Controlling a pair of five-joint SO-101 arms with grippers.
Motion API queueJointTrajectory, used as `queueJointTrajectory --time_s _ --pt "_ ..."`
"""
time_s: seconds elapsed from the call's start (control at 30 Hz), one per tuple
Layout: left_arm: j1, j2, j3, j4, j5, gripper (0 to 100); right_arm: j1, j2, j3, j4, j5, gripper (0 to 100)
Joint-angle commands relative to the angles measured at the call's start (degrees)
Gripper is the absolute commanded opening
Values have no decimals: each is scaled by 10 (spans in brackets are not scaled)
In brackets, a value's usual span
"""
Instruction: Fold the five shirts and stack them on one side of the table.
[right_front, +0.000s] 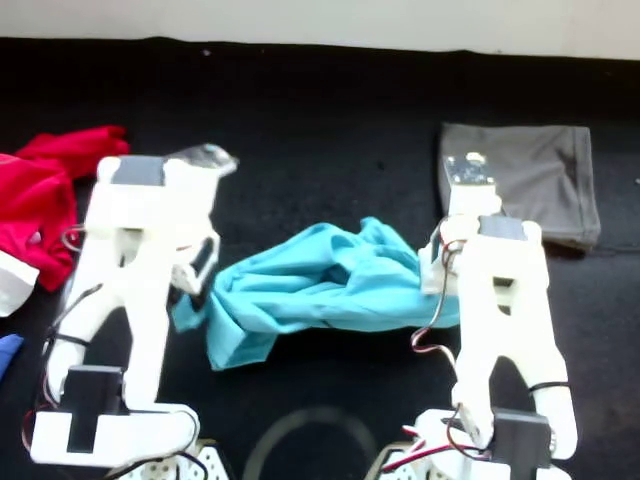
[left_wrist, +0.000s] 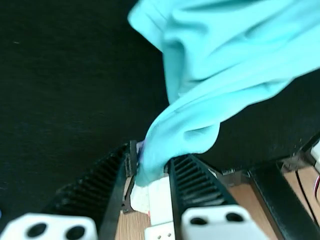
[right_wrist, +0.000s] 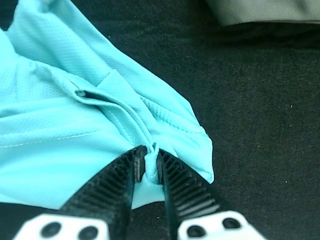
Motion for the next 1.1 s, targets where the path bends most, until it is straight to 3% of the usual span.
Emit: queueJointTrajectory --time_s 0.0,0.2,0.5,0.73,1.07 --pt "-13 -4 -30 7 -5 107 7 -26 0 -3 -2 5" --pt "-18 -8 4 6 -5 107 7 -26 0 -3 -2 5" --pt "-62 -10 -52 47 -4 109 7 -26 0 -3 -2 5" --pt "2 -4 64 47 -78 146 6 -26 0 -3 -2 5" --pt "56 -9 140 -84 -76 146 6 -26 0 -3 -2 5"
